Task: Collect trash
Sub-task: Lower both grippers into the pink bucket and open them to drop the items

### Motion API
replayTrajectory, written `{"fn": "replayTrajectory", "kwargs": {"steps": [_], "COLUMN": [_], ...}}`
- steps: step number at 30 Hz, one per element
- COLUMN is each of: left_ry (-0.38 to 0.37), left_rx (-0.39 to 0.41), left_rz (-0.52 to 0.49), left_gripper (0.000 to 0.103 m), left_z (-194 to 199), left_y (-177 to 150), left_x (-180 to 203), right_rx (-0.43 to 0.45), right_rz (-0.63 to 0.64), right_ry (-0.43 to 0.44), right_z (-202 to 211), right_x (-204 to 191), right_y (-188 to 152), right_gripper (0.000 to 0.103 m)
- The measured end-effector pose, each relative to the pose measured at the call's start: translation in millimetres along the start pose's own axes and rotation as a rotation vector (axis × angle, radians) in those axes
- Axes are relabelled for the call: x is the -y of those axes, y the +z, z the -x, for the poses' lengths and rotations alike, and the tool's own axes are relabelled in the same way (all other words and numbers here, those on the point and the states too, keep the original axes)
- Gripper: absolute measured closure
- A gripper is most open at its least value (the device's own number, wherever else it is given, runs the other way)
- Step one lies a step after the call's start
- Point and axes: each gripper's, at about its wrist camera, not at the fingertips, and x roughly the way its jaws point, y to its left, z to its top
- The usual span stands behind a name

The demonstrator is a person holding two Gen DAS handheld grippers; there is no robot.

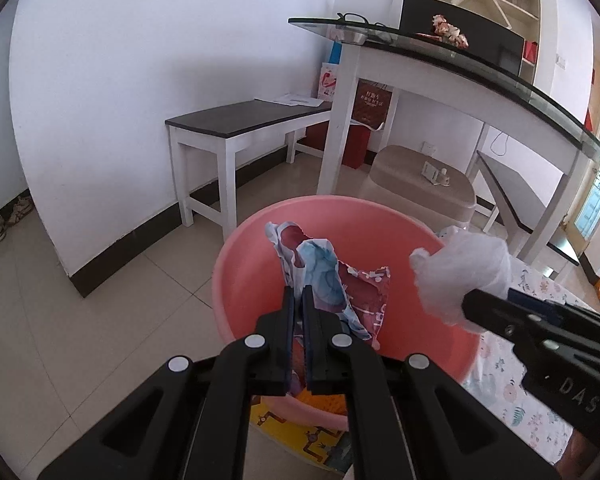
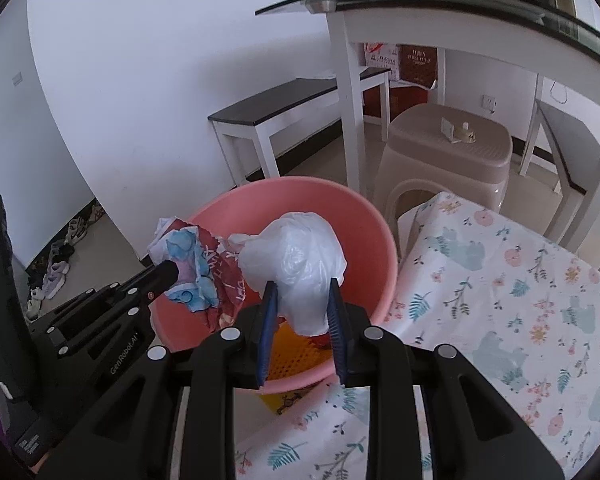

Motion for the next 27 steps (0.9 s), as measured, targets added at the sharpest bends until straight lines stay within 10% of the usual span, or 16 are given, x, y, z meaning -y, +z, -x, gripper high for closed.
{"fn": "replayTrajectory", "kwargs": {"steps": [27], "left_ry": [0.049], "left_rx": [-0.071], "left_rz": [-0.021], "left_gripper": [0.098], "left_z": [-41], "left_y": [-1], "left_x": [-3], "right_rx": [-0.064], "right_rz": [-0.001], "right_ry": [-0.016], "right_z": [-39], "right_x": [1], "right_y": [-4], "right_gripper": [0.078]}}
